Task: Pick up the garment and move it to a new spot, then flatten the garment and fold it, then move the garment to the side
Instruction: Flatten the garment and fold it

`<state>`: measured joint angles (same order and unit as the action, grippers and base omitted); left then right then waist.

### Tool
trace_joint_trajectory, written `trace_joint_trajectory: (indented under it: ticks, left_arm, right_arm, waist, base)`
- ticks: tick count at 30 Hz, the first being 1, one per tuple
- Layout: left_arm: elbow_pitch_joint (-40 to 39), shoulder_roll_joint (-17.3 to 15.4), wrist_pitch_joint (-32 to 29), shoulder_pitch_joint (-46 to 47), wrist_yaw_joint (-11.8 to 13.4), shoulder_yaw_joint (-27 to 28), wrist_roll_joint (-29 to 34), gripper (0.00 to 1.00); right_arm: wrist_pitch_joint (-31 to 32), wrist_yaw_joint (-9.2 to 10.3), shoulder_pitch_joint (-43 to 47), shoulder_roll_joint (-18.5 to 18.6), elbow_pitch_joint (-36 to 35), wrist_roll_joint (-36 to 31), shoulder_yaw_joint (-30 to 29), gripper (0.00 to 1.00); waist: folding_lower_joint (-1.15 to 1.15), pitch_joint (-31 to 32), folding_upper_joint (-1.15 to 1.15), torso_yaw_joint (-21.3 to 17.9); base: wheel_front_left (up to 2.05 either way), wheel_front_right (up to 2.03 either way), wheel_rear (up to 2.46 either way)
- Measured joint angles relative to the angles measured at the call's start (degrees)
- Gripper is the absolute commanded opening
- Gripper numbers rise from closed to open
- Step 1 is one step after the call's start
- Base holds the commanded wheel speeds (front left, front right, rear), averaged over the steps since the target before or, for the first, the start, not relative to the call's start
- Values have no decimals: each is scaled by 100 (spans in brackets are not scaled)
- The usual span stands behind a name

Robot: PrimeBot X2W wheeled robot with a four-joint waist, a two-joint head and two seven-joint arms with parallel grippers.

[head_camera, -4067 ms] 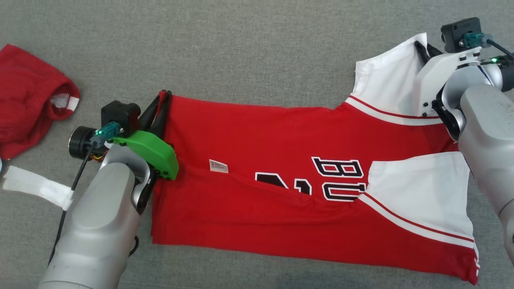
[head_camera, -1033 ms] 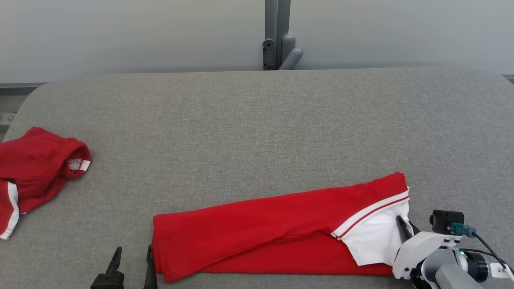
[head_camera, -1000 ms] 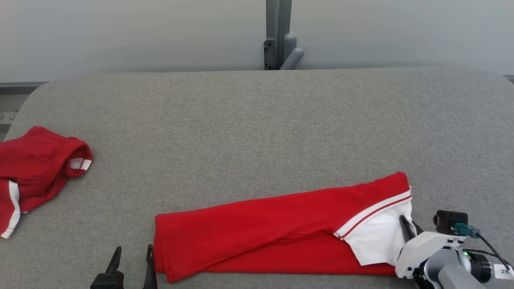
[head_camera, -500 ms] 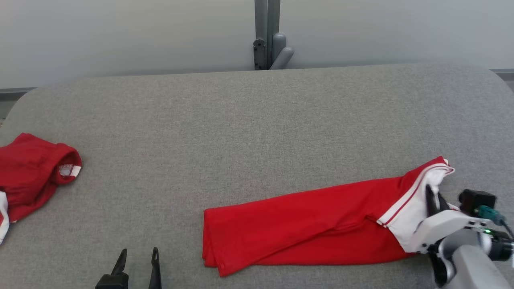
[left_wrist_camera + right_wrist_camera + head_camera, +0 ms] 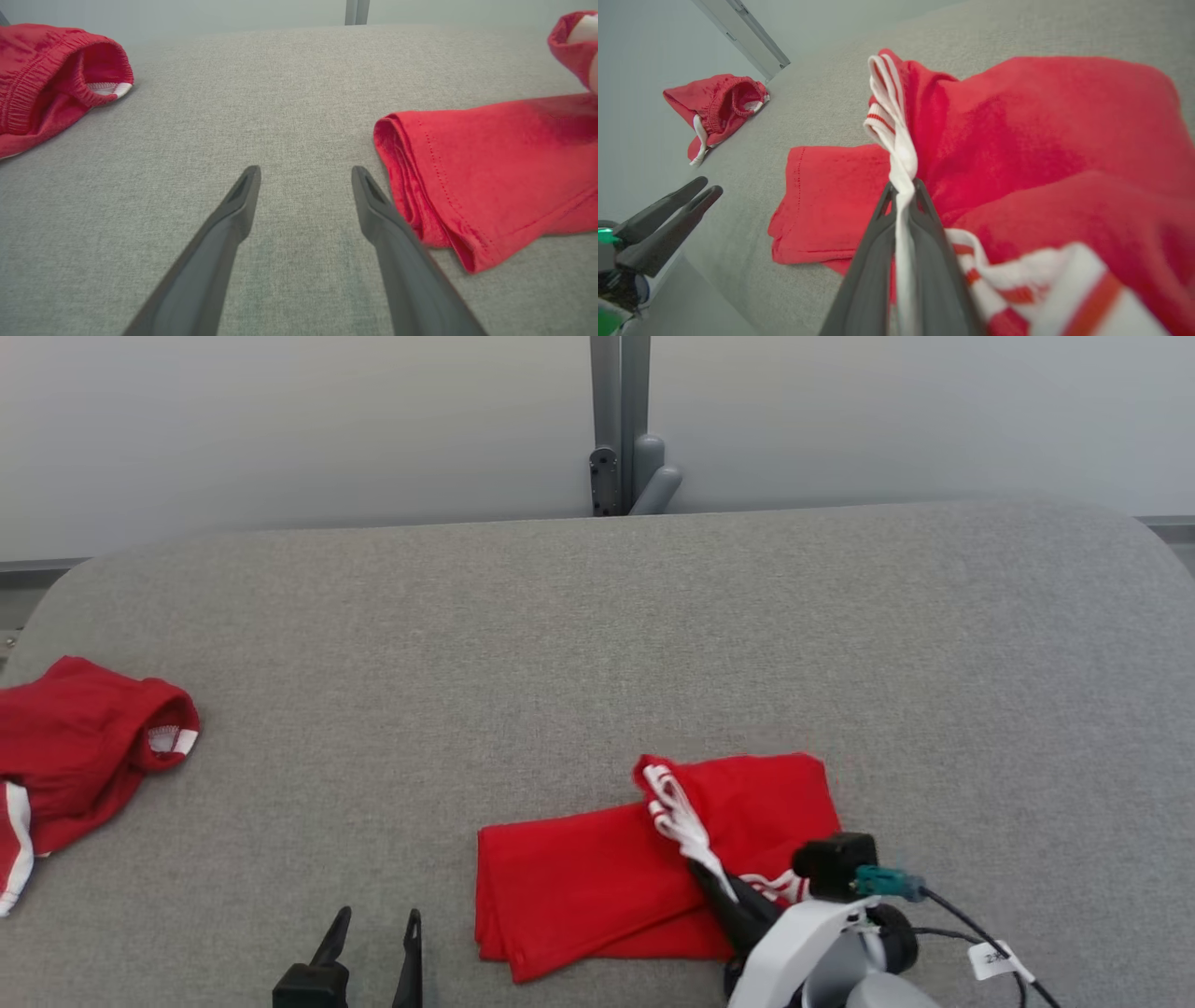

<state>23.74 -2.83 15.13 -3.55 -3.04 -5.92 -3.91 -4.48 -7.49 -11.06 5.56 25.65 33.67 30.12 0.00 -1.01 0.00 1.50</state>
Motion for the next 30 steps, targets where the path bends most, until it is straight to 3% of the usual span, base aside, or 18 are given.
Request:
trace_joint_trajectory:
  ticks: [5, 13, 14, 15, 18, 23, 29, 30]
  left_arm:
    - [85, 1, 1, 114, -58, -277, 42, 100]
    - [234, 2, 1, 148, -97, -525, 49, 100]
    - [238, 1, 0, 147, -93, -520, 49, 100]
    - [240, 0, 1, 143, -90, -515, 49, 100]
    - [253, -1, 0, 125, -49, -479, 46, 100]
    - [203, -2, 0, 125, 19, -379, -11, 100]
    - [81, 0, 0, 131, 103, -308, -58, 100]
    - [62, -1, 0, 133, 111, -280, -66, 100]
  right_arm:
    - [85, 0, -240, -178, 62, 371, 651, 0]
    - [-248, 1, -786, -254, 740, 939, 1237, 0]
    - [-307, 1, -838, -267, 756, 1109, 1329, 46]
    - [-376, 1, -896, -270, 764, 1265, 1436, 100]
    - [-658, 0, -1109, -286, 912, 1503, 1593, 100]
    - [-994, 0, -1380, -286, 1386, 1348, 1445, 100]
    - [-1051, 0, -1374, -223, 1595, 851, 548, 100]
    - [-1053, 0, -1246, -132, 1480, 508, 132, 100]
  waist:
    - [0, -12, 0, 264]
    - [0, -40, 0, 833]
    - [0, -45, 0, 899]
    - [0, -50, 0, 960]
    - [0, -70, 0, 1087]
    - [0, -92, 0, 1016]
    - [0, -78, 0, 769]
    - [0, -75, 0, 657]
  base:
    - [0, 0, 0]
    - [0, 0, 0]
    - [0, 0, 0]
    - [0, 0, 0]
    - [0, 0, 0]
    - [0, 0, 0]
    - [0, 0, 0]
    - [0, 0, 0]
